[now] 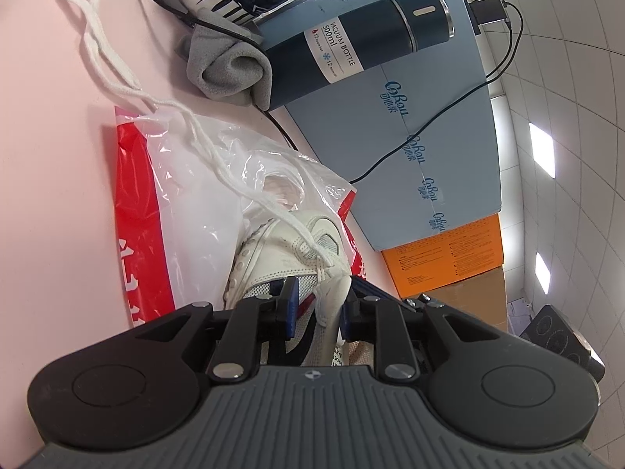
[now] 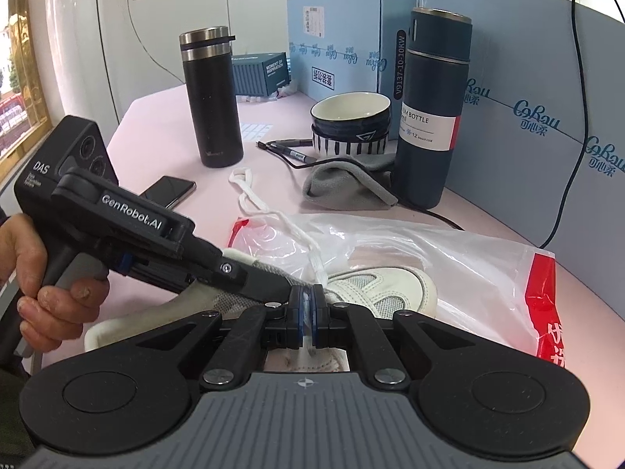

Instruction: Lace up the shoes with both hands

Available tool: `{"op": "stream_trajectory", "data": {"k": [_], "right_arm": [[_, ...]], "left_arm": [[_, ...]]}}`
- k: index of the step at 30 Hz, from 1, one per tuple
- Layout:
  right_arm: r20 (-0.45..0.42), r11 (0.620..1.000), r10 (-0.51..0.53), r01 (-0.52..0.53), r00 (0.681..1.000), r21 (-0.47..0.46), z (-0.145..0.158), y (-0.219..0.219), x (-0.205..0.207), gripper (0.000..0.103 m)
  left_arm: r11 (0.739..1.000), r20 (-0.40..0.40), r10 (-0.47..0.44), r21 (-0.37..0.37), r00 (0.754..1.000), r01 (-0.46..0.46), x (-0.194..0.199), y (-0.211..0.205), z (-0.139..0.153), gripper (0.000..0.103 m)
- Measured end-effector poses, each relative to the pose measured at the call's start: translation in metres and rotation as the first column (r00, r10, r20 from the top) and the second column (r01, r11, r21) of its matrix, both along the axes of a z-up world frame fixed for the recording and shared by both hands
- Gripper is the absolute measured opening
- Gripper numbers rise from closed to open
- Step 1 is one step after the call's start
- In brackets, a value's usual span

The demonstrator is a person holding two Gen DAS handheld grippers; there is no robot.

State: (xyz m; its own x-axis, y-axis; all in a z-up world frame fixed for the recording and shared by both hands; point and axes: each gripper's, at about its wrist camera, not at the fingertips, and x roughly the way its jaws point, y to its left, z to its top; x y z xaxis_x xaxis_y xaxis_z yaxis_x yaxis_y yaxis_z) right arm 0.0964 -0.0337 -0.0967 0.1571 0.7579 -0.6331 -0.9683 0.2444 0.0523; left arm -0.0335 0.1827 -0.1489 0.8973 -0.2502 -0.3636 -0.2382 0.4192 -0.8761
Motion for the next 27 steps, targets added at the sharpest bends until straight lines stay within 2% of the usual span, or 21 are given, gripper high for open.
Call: {"op": "stream_trajectory", "data": {"k": [3,4,5,7,10,15,17,19,27], "right_arm": [[0.004,1.000,0.014,-0.015,1.000,0.013,0.005,-0.003,-0.001,0.005],[0.015,1.000,0.025,-0.025,1.000,0.019,0.008,-0.006,-0.003,0.009],[0.030,0.999,0.035,-0.036,0.999,0.017,0.012,-0.009,-0.006,0.018],[0.070,0.999,0.054,-0.054,0.996,0.001,0.019,-0.015,-0.010,0.025],[0.099,0.996,0.078,-0.073,0.992,-0.055,0.022,-0.019,-0.012,0.025],[0.091,0.994,0.080,-0.072,0.993,-0.085,0.017,-0.012,-0.011,0.025],[0.094,0.991,0.078,-0.067,0.992,-0.117,0.010,-0.005,-0.011,0.010],[0.107,0.988,0.081,-0.066,0.991,-0.140,0.005,0.001,-0.012,0.005],[0.082,0.996,0.063,-0.057,0.995,-0.069,0.005,0.010,-0.010,0.002]], "left_arm": [[1.000,0.000,-0.001,-0.001,1.000,0.001,0.000,-0.002,0.000,0.019],[1.000,0.000,-0.001,-0.001,1.000,0.001,0.000,-0.002,0.000,0.020],[1.000,0.000,-0.001,-0.002,1.000,0.001,0.000,-0.002,0.000,0.020],[1.000,0.001,-0.001,-0.005,1.000,0.001,0.000,-0.002,-0.001,0.020],[1.000,0.004,-0.001,-0.009,1.000,0.001,0.001,-0.003,-0.002,0.021],[1.000,0.006,-0.004,-0.003,1.000,0.004,0.003,-0.003,-0.002,0.021],[1.000,0.006,-0.006,-0.001,1.000,0.006,0.004,-0.003,-0.001,0.021],[1.000,0.006,-0.007,0.002,1.000,0.007,0.003,-0.002,-0.001,0.021],[1.000,0.007,-0.005,-0.006,1.000,0.005,0.001,0.000,-0.002,0.021]]}}
